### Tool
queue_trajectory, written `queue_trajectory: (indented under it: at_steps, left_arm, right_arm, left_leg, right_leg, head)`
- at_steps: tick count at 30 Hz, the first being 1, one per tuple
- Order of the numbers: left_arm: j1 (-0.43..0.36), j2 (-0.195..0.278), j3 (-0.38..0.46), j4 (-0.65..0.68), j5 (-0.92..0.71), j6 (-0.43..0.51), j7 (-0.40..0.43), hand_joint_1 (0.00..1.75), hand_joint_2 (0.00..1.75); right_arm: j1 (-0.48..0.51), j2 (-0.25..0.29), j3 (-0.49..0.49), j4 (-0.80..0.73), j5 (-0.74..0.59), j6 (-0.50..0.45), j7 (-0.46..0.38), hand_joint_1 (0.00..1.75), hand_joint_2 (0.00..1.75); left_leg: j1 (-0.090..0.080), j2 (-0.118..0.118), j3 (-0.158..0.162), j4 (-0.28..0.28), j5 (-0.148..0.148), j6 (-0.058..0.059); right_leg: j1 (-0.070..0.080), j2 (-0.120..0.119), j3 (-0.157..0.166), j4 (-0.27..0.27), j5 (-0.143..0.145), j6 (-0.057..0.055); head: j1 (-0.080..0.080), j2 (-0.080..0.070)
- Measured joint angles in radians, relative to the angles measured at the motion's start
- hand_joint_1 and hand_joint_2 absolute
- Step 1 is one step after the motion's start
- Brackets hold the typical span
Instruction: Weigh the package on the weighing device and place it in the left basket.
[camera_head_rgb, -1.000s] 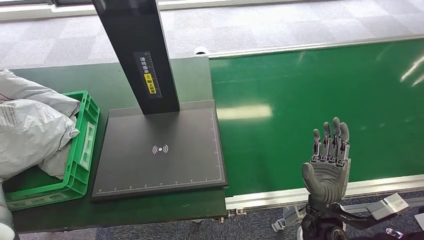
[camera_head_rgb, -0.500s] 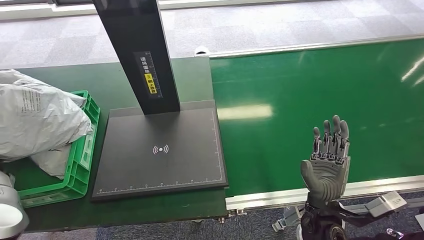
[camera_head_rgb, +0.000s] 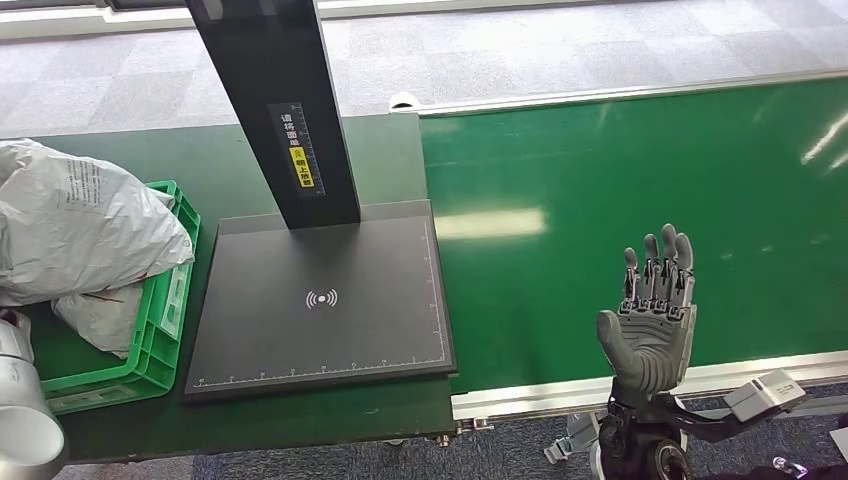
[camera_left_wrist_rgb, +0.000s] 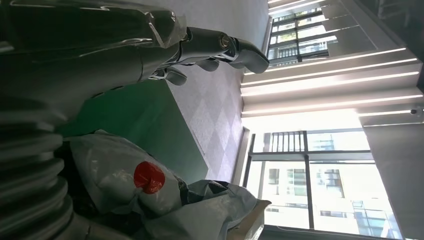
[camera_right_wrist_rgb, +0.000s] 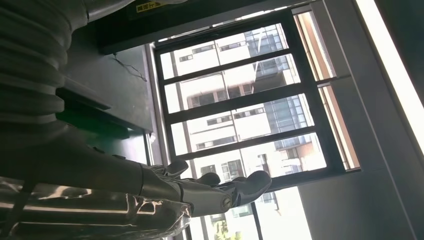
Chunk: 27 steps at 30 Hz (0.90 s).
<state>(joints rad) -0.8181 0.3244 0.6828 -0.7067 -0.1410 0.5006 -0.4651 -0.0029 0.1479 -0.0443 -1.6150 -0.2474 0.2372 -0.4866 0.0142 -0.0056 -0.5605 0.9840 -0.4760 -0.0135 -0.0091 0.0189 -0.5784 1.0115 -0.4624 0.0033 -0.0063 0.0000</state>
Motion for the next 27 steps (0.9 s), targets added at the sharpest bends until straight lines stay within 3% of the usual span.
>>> queue_trajectory:
  at_steps: [14, 21, 27]
  left_arm:
    - [0.030, 0.008, -0.056, -0.048, 0.064, 0.069, -0.058, 0.00, 1.75]
    - [0.031, 0.027, -0.043, -0.052, 0.230, -0.004, -0.050, 0.00, 1.75]
    - [0.029, 0.052, -0.012, -0.030, 0.324, -0.040, -0.105, 0.00, 1.75]
  right_arm:
    - [0.000, 0.000, 0.008, 0.004, 0.008, -0.018, -0.002, 0.00, 1.75]
    - [0.001, 0.000, 0.008, 0.005, 0.008, -0.019, -0.003, 0.00, 1.75]
    - [0.008, 0.000, 0.008, 0.006, 0.011, -0.026, -0.003, 0.00, 1.75]
  left_leg:
    - [0.000, 0.000, 0.000, 0.000, 0.000, 0.000]
    - [0.000, 0.000, 0.000, 0.000, 0.000, 0.000]
    - [0.000, 0.000, 0.000, 0.000, 0.000, 0.000]
  right_leg:
    - [0.000, 0.000, 0.000, 0.000, 0.000, 0.000]
    - [0.000, 0.000, 0.000, 0.000, 0.000, 0.000]
    - [0.000, 0.000, -0.001, 0.000, 0.000, 0.000]
  head:
    - [0.000, 0.000]
    - [0.000, 0.000]
    - [0.000, 0.000]
